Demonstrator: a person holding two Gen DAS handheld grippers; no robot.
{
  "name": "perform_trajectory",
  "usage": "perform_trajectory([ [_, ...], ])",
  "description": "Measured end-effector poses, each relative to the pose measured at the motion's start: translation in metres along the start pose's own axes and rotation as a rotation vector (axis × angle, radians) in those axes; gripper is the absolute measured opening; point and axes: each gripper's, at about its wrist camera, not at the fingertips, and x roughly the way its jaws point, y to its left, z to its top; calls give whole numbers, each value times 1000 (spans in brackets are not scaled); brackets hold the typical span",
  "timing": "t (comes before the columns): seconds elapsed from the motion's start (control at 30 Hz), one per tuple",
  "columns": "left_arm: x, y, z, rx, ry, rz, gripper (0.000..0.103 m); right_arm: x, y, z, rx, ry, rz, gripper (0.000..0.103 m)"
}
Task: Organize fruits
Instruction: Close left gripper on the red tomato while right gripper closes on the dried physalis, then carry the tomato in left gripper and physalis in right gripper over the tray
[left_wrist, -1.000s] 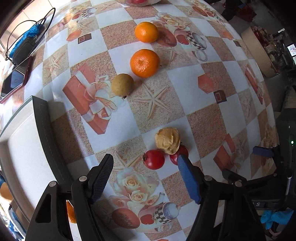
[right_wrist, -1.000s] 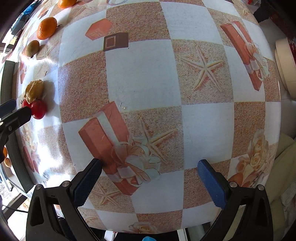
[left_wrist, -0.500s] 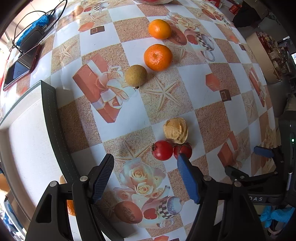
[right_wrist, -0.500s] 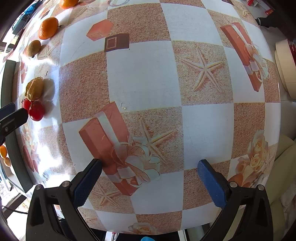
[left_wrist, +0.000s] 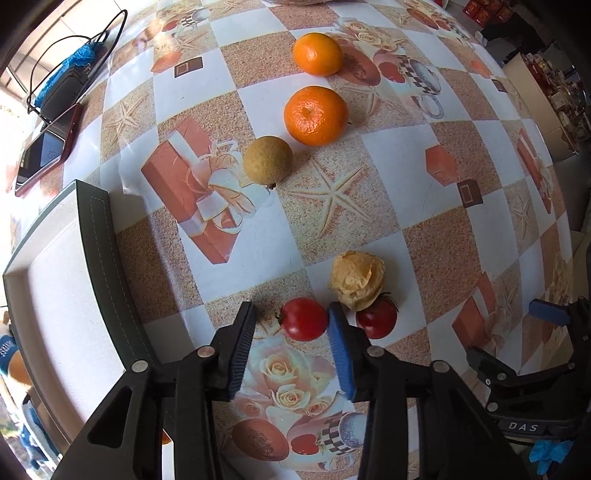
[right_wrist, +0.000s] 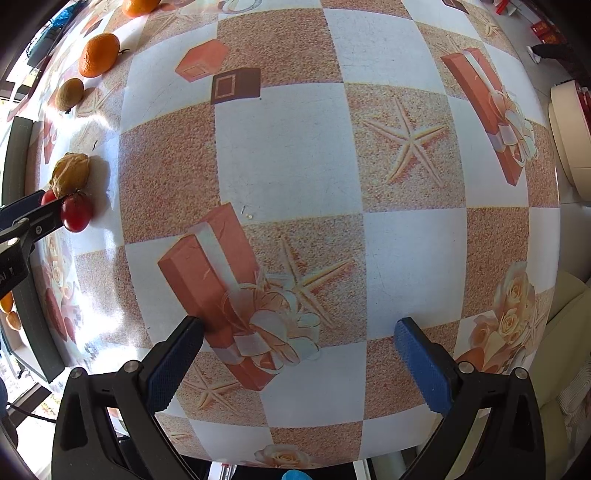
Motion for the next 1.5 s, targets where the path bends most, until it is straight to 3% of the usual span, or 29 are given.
perform_trajectory([
  [0.13, -2, 10, 1, -31, 8, -28, 29, -1, 2, -4, -2, -20, -2, 103],
  [0.43, -22, 40, -50, -62, -1, -81, 29, -4, 14, 7, -10, 25, 23, 103],
  [0.6, -37, 50, -66, -81, -29, -88, 29, -21, 49, 22, -57, -37, 91, 103],
  [0.87, -64, 87, -84, -167, -76, -59, 29, -48, 122, 50, -200, -133, 123, 103],
  [0.93, -72, 91, -92, -194, -82, -52, 29, -49, 138, 57, -230, -142, 119, 94],
  [0.97, -75, 88, -98, -208, -84, -49, 29, -48, 145, 59, -244, -136, 122, 82],
  [1.13, -82, 105, -113, -256, -85, -31, 29, -37, 169, 68, -278, -106, 112, 78],
  [1.23, -85, 113, -119, -273, -87, -20, 29, -38, 182, 70, -294, -116, 84, 64],
  [1.3, -86, 117, -123, -286, -86, -18, 29, -37, 192, 74, -318, -122, 62, 39],
  [1.33, -85, 118, -124, -292, -87, -17, 29, -38, 194, 75, -323, -121, 58, 32],
  [1.5, -86, 125, -131, -313, -87, -9, 29, -45, 195, 82, -315, -129, 53, 30],
])
